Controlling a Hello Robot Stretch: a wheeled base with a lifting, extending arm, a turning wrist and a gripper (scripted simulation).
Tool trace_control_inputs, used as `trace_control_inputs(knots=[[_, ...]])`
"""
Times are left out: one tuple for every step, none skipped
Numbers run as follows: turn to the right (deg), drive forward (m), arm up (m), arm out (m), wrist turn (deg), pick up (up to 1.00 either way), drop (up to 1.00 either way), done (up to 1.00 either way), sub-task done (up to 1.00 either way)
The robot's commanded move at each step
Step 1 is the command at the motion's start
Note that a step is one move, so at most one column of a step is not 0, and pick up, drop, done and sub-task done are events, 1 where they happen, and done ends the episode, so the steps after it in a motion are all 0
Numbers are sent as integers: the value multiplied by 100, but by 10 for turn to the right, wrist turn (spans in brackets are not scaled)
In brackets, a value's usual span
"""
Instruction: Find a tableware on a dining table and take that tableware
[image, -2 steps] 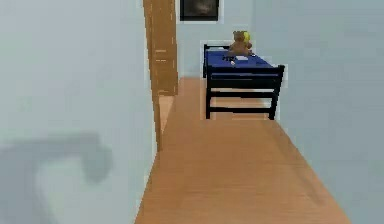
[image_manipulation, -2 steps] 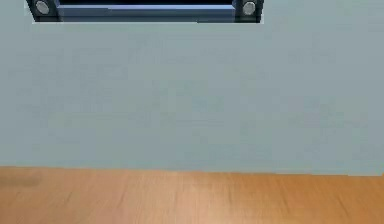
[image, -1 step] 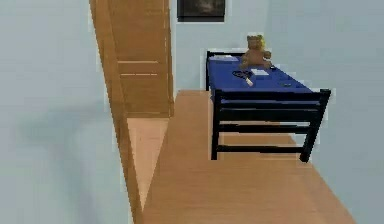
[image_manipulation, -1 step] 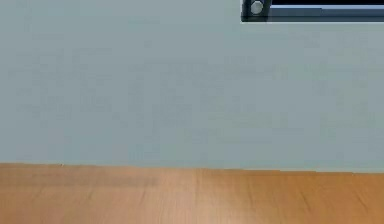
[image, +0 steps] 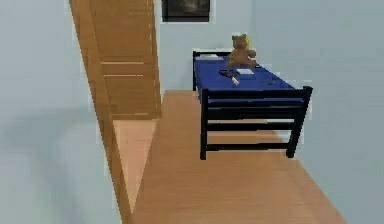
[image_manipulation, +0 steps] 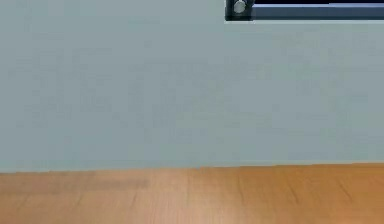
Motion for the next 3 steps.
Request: trace_control_inputs(knots=[[0,100,0,0,0,0,0,0,0],[0,30,0,0,0,0,0,0,0],[-450,0,0,0,0,0,0,0,0]])
